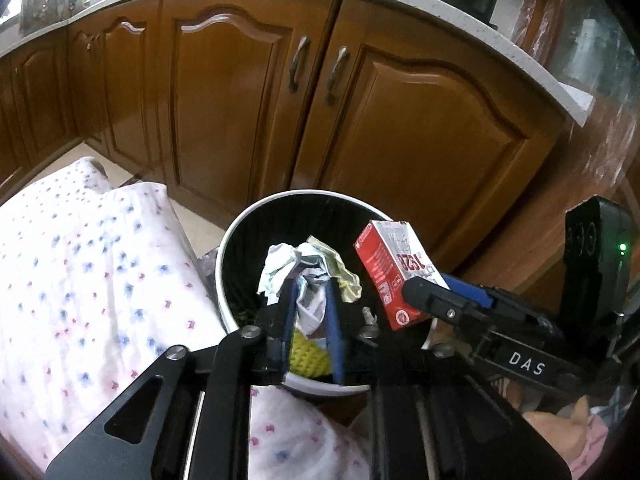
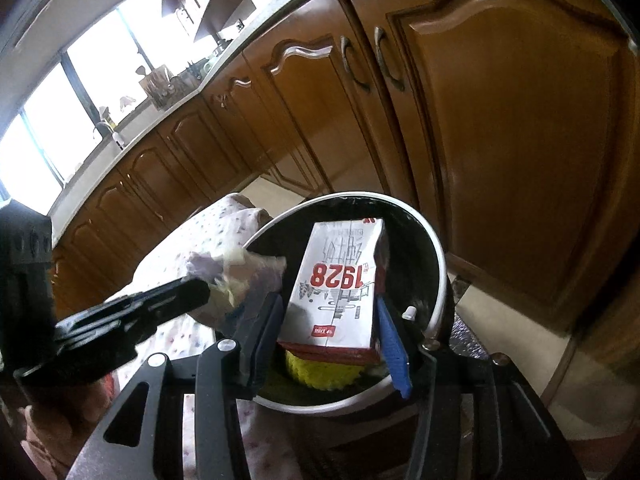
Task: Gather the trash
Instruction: 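Carry wrapper and carton over the bin and open both tools to drop them, then grasp yellow snack bag with left tool while right tool grasps red wrapper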
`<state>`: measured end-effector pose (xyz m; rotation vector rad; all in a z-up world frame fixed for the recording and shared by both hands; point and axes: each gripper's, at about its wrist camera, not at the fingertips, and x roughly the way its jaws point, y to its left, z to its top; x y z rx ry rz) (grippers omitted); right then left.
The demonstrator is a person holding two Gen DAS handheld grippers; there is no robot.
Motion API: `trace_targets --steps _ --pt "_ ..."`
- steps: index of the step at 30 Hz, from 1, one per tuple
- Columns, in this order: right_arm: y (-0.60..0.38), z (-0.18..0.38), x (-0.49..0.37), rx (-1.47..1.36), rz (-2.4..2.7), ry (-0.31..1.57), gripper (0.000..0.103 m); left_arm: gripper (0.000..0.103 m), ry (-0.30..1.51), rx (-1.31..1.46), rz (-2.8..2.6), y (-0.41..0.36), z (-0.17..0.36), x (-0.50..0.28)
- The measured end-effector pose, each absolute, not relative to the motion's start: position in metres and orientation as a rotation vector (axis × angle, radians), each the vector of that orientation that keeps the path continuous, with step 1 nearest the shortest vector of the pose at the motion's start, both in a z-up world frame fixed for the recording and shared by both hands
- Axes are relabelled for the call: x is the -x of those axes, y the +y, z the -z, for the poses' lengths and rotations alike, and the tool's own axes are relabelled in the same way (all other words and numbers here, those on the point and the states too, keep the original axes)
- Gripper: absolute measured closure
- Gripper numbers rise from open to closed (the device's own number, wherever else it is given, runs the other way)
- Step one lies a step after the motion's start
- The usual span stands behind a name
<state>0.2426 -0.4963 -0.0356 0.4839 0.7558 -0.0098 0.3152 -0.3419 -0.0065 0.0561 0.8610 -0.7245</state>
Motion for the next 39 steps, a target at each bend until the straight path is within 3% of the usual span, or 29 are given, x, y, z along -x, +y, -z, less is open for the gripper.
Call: trace_targets --steps 4,7,9,11,12,19,39 --pt "-0.501 0.036 -0.238 -0.516 0.014 0.746 0.042 0.056 0.831 -0.063 0.717 -0.337 0.001 -0.308" --pt "-0.500 0.032 -0.229 -0.528 0.013 0.726 0.042 0.055 0.814 -0.048 0.716 -0.327 -0.002 -0.300" --pt "-0.497 0.030 -0.223 -0.535 0.005 0.712 0.035 0.054 0.817 -0.028 0.709 -0.317 -0.002 -0.296" --pt "-0.491 0.026 -0.215 -0.548 -0.018 0.685 0.016 0.053 0.814 -0.009 0.701 -0.305 -0.001 -0.290" --pt "-0.487 0.025 -0.210 -0.552 -0.025 0.667 0.015 0.051 0.811 -0.001 0.692 -0.298 -0.001 -0.286" --pt "-0.452 0.029 -0.188 -0.583 -0.069 0.642 0.015 0.045 0.778 0.042 0.623 -0.239 0.001 -0.254" --pt "-0.326 0.037 -0.167 -0.543 -0.289 0.713 0.015 0.043 0.750 0.199 0.403 -0.072 0.006 -0.185"
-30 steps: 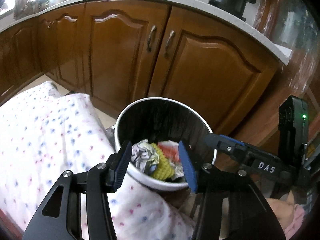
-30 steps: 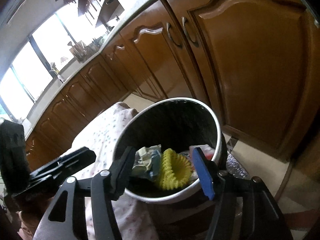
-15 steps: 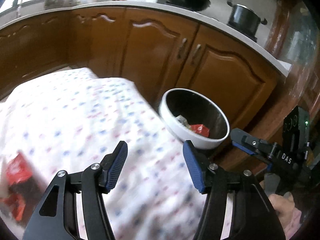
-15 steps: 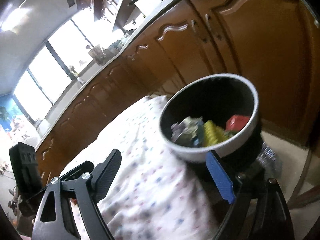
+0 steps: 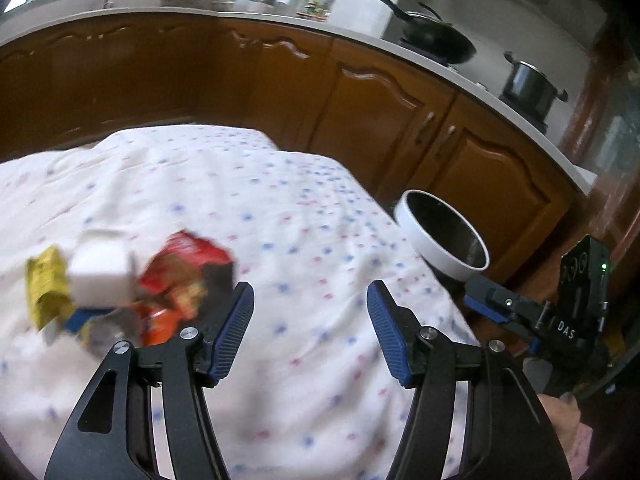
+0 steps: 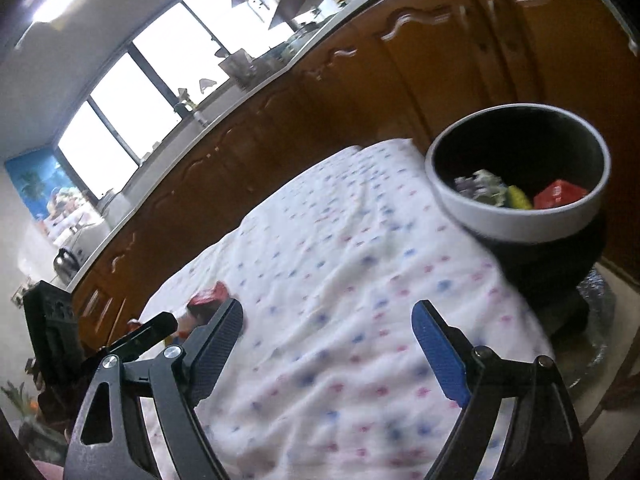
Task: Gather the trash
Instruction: 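Grasp yellow snack bag with left tool while right tool grasps red wrapper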
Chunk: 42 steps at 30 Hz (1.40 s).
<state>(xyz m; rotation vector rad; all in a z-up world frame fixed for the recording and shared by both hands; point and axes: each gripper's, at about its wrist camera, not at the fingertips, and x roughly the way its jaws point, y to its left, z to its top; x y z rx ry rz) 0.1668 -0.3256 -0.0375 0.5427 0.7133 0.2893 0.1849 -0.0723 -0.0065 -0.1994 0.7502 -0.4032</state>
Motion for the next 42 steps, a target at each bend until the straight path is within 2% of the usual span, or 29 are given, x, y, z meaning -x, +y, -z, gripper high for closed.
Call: trace_targets --steps 15,27,37,38,39,40,42 --pt "-0.246 0.034 -0.180 -0.468 -0.461 0.765 0.015 0.043 0.709 0.277 0.182 0.036 0.010 -0.160" --pt "-0.185 0.046 -0.226 -0.424 -0.570 0.838 0.015 0.043 0.760 0.326 0.059 0.084 0.030 -0.187" --pt "-0.153 0.055 -0.260 -0.390 -0.576 0.879 0.015 0.044 0.812 0.365 0.067 0.095 0.057 -0.222" --pt "-0.151 0.057 -0.262 -0.386 -0.573 0.886 0.016 0.045 0.809 0.369 0.071 0.095 0.058 -0.223" --pt "-0.150 0.058 -0.263 -0.382 -0.572 0.889 0.017 0.054 0.809 0.374 0.083 0.094 0.059 -0.224" --pt "-0.147 0.060 -0.264 -0.376 -0.571 0.889 0.022 0.057 0.817 0.378 0.094 0.094 0.061 -0.226" --pt "-0.144 0.063 -0.265 -0.362 -0.573 0.895 0.043 0.061 0.812 0.381 0.105 0.094 0.063 -0.225"
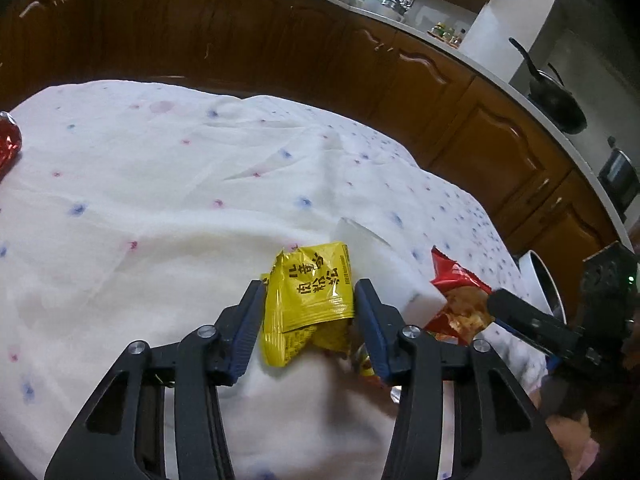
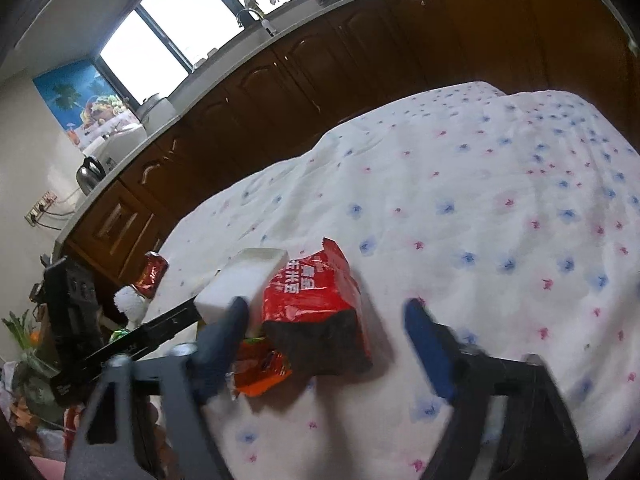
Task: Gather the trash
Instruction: 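Grasp yellow snack bag with left tool while right tool grasps red wrapper, then carry yellow bag and red wrapper over the bin and open both tools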
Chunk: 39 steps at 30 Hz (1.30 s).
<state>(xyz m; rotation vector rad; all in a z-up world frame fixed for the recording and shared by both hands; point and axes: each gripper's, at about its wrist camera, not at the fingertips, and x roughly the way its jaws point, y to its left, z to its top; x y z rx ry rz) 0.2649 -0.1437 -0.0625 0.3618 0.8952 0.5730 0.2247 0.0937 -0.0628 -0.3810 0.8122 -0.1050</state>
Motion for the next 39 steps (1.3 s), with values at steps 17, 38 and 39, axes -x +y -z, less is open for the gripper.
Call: trace_targets --steps 17,38,39 --pt "-0.213 0.029 -0.227 -0.392 -0.506 0.777 0.091 0.089 0.639 0.395 0.162 0.091 -0.002 -0.195" --pt "-0.334 0.016 -0.174 -0.454 -0.276 0.702 0.091 0.089 0.700 0.278 0.494 -0.063 -0.007 -0.210" --pt "-0.340 0.016 -0.172 -0.456 -0.261 0.697 0.091 0.089 0.705 0.276 0.506 -0.068 -0.007 -0.212"
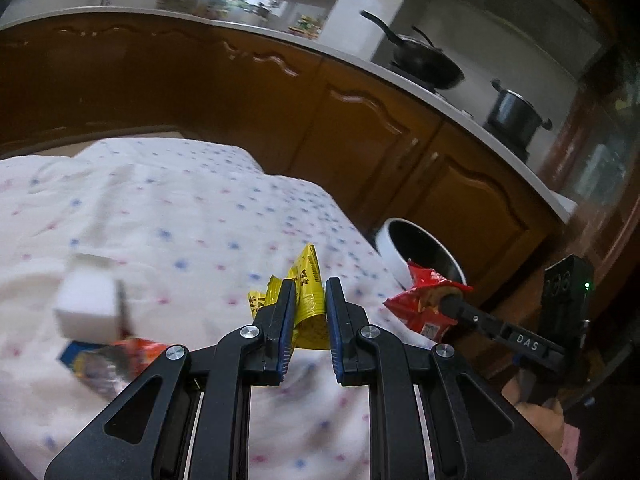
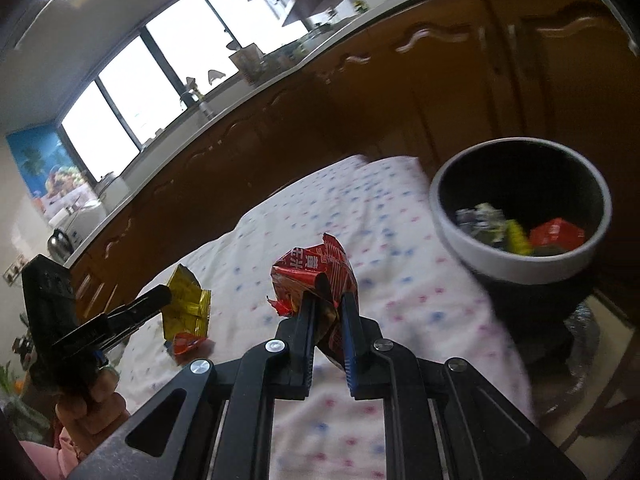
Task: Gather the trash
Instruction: 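Carry yellow bag and red wrapper over the bin and open both tools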
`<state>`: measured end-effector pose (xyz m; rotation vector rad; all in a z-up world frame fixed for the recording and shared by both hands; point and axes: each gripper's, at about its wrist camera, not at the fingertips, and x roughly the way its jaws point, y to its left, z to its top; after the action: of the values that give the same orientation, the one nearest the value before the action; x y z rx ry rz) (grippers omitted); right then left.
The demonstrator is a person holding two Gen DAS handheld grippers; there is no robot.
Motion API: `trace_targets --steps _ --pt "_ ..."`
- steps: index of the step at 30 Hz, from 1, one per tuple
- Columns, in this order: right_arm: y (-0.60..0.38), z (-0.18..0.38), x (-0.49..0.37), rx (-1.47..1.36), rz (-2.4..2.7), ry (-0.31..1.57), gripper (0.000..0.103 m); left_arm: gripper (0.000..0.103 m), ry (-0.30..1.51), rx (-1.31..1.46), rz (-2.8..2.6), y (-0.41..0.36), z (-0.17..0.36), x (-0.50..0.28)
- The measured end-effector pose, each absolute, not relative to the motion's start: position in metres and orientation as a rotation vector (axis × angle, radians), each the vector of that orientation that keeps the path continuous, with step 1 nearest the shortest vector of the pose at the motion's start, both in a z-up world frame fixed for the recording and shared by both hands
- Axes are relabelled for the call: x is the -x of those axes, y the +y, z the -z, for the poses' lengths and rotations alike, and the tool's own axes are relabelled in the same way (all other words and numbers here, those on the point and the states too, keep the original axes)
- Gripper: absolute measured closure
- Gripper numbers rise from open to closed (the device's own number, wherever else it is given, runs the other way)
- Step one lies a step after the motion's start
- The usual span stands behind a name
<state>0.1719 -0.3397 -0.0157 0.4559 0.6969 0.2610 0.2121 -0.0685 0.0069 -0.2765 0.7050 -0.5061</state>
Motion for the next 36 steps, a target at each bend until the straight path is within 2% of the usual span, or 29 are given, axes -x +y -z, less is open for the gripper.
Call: trace_targets --steps 18,36 --pt "-0.431 0.008 -0.159 -0.486 -0.063 0.627 0.091 0.089 0.712 0.188 0.677 -0.170 -0.023 -0.233" --pt "-0.480 0.004 -0.195 -0.439 0.046 0.622 0.091 0.089 0.712 0.090 0.763 -0.270 -0.030 -0.275"
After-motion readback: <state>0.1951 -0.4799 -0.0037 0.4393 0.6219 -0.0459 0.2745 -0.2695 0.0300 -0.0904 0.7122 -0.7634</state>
